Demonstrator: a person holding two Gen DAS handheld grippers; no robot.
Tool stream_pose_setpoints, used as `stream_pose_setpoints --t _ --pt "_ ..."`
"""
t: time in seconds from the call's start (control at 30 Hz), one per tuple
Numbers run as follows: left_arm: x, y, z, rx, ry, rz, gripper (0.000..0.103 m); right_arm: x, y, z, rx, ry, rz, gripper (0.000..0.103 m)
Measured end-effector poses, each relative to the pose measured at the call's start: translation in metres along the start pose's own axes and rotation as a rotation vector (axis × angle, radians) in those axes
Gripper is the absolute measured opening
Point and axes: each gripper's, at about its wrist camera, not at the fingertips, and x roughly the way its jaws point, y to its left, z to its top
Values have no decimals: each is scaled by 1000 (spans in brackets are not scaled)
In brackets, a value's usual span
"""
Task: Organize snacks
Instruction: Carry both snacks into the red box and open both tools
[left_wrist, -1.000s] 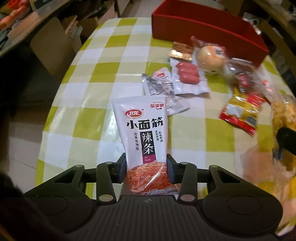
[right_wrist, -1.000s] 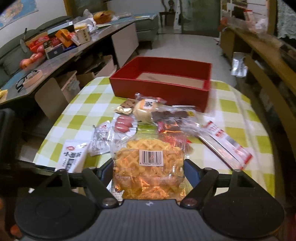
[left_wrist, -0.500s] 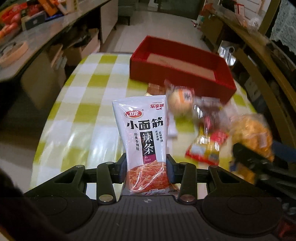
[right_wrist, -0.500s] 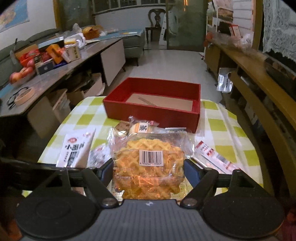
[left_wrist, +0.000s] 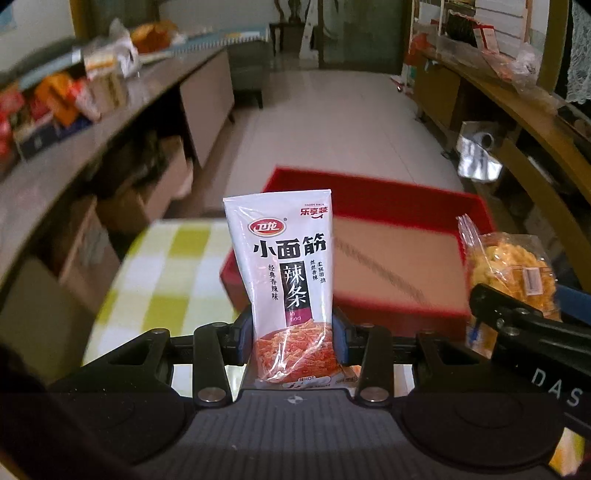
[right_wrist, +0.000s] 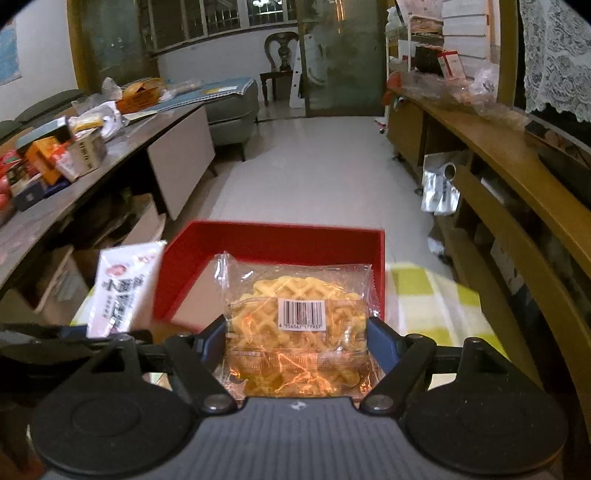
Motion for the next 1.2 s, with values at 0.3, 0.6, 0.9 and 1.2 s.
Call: stream_pose_setpoints --t 0.3,0.6,0.9,1.2 --pt "50 -11 27 48 -56 38 49 64 -3 12 17 17 12 83" --pt "98 -16 18 89 -44 35 50 106 1 0 -28 59 -6 82" --pt "106 -8 11 104 43 52 82 111 -9 0 1 105 2 71" --pt "101 -4 10 87 159 36 83 111 -3 -9 -45 193 -35 71"
